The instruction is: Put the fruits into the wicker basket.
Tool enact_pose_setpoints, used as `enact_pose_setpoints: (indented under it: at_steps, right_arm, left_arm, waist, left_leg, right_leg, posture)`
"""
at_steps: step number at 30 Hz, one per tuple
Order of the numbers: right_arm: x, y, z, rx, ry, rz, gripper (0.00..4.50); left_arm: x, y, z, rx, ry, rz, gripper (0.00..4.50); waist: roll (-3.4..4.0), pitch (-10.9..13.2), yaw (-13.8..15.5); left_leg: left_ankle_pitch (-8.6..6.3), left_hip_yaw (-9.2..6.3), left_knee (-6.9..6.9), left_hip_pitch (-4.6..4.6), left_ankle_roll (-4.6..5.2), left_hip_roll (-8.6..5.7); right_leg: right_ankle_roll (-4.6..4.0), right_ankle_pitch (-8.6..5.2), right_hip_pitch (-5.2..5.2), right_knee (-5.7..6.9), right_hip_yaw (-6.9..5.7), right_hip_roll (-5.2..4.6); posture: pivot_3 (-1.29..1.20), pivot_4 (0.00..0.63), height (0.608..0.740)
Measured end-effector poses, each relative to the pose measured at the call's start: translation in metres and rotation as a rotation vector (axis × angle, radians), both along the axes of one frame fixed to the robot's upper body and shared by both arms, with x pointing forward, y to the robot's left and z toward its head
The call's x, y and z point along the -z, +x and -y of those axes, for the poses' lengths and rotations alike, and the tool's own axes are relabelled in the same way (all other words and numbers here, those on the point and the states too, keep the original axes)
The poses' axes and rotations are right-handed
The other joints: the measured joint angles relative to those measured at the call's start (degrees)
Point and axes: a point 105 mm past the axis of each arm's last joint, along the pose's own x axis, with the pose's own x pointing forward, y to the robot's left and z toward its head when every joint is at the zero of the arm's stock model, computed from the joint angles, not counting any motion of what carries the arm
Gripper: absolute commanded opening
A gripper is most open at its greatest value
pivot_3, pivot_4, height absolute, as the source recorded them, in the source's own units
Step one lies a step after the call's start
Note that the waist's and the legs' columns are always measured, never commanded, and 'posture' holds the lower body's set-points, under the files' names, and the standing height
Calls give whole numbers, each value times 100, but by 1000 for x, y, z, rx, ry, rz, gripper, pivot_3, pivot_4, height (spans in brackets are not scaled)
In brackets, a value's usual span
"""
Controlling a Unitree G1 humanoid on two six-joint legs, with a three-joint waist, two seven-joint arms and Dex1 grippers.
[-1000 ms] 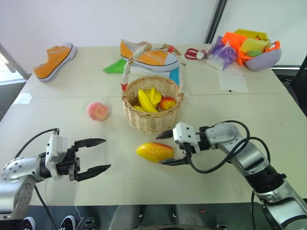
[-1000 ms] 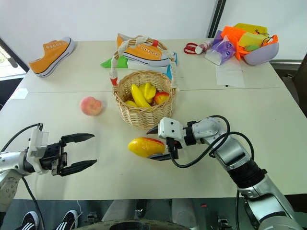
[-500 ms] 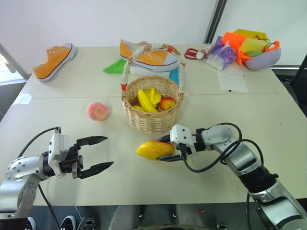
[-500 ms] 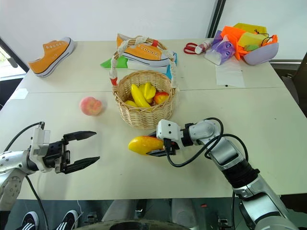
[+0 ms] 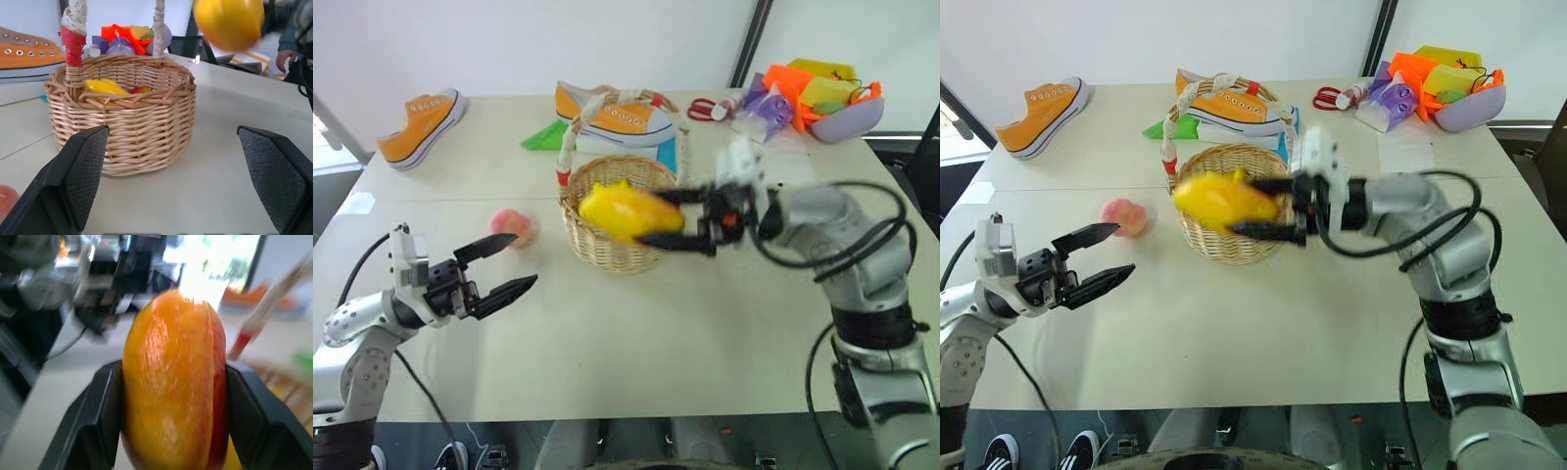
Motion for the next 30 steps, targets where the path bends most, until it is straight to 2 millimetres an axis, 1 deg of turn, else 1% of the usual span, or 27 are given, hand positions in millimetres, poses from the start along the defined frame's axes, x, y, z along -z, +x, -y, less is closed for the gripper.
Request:
enact_pose_setpoints:
  at_steps: [2, 3, 4, 6, 8, 10, 12, 13, 14, 17, 20, 21, 23, 24, 26, 28, 30]
  right_arm:
    - [8, 19, 0, 98, -52, 28, 2315]
    - [17, 31, 0, 158, -86, 36, 2315]
    - [24, 39, 1, 197, -107, 32, 2315]
    - [35, 51, 0, 255, -130, 26, 2315]
    - [41, 59, -1, 290, -124, 6, 2315]
    - [43, 61, -2, 297, -118, -4, 3342]
    - [43, 58, -3, 275, -118, -11, 4185]
    - [43, 57, -3, 269, -114, -19, 4482]
    - [42, 57, -3, 270, -110, -22, 4482]
    - [33, 51, -2, 255, -75, -7, 4482]
    - [17, 36, 1, 202, 5, 4, 4482]
    - [12, 32, 4, 190, 27, 7, 4482]
    - [7, 17, 16, 158, 43, 8, 4482]
    - [10, 7, 24, 139, 29, -5, 4482]
    - [23, -10, 34, 109, -21, -46, 4482]
    - [43, -24, 43, 105, -112, -60, 4482]
    - [63, -32, 52, 123, -208, -61, 4482]
  left_arm:
    - [4, 4, -2, -22, 3, -10, 4500]
    - [5, 7, -4, -42, 6, -10, 4500]
    - [4, 11, -6, -59, 4, -3, 4500]
    - [3, 15, -6, -79, 7, 17, 4500]
    - [4, 15, -6, -84, 5, 14, 4500]
    - [5, 15, -5, -84, -3, 10, 4500]
    - [7, 16, -5, -95, -11, -2, 4500]
    - [8, 16, -5, -103, -13, -12, 4500]
    - [8, 17, -6, -109, -14, -18, 4500]
    - [10, 18, -7, -126, -16, -38, 4500]
    - [11, 20, -8, -154, -23, -48, 4500]
    - [10, 21, -9, -164, -24, -49, 4500]
    - [9, 24, -11, -197, -31, -48, 4500]
    - [8, 27, -13, -227, -31, -43, 4500]
    - [6, 32, -19, -290, -22, -30, 4500]
    - [3, 41, -25, -366, 1, -18, 4500]
    - [1, 49, -32, -462, 37, -8, 4500]
  waist:
    - [0, 0, 15]
    - [0, 0, 16]
    - [0, 0, 19]
    - [0, 0, 7]
    - [0, 0, -2]
    - [1, 1, -9]
    - [1, 1, -10]
    - [1, 1, -11]
    - [1, 1, -9]
    - [1, 1, -2]
    - [1, 1, 5]
    - [1, 1, 7]
    - [0, 1, 40]
    - [-1, 0, 52]
    - [-2, 0, 92]
    - [-1, 0, 114]
    - [-1, 0, 122]
  left_leg:
    - [0, 0, 1, -2, 0, -5]
    - [1, 0, 5, -3, 0, -7]
    - [1, 0, 6, -4, 0, -9]
    - [1, 1, 8, -4, 0, -11]
    - [1, 1, 4, -4, -1, -9]
    - [3, 1, 1, -4, -4, -6]
    - [4, 1, 0, -4, -5, -4]
    - [4, 1, 1, -4, -5, -4]
    - [4, 1, 2, -4, -5, -5]
    - [3, 1, 3, -4, -4, -6]
    - [3, 0, 2, -4, -4, -6]
    - [3, 0, 3, -4, -4, -6]
    - [1, -2, 4, -4, 0, -7]
    - [-1, -2, 6, -4, 2, -8]
    - [-2, -1, 6, -4, 4, -8]
    - [-1, 0, 7, -4, 3, -5]
    - [-1, 5, 9, -3, 3, -4]
  right_leg:
    - [0, 0, -3, 0, 0, -3]
    - [1, 1, -4, 0, 0, -5]
    - [1, 1, -4, 0, 0, -6]
    - [2, 1, 0, 1, 0, -7]
    - [2, 1, -2, 3, 1, -6]
    - [1, 1, -6, 6, 1, -3]
    - [1, 1, -5, 6, 1, -1]
    - [1, 1, -5, 6, 1, -1]
    - [1, 1, -4, 6, 1, -1]
    - [1, 1, -3, 5, 1, -2]
    - [2, 1, -3, 5, 1, -2]
    - [2, 2, -2, 5, 1, -2]
    - [2, 2, 3, 1, 0, -4]
    - [2, 2, 4, -1, 0, -4]
    - [2, 1, 6, -3, 0, -6]
    - [2, 1, 5, -2, 0, -4]
    - [2, 1, 5, 0, 1, -4]
  posture:
    - [0, 150, 740]
    - [0, 150, 740]
    - [0, 150, 740]
    - [0, 150, 740]
    - [0, 150, 740]
    - [0, 150, 740]
    - [0, 150, 740]
    - [0, 150, 740]
    - [0, 150, 740]
    - [0, 150, 740]
    - [0, 150, 740]
    - [0, 150, 740]
    - [0, 150, 740]
    - [0, 150, 740]
    - [0, 150, 740]
    - [0, 150, 740]
    - [0, 150, 740]
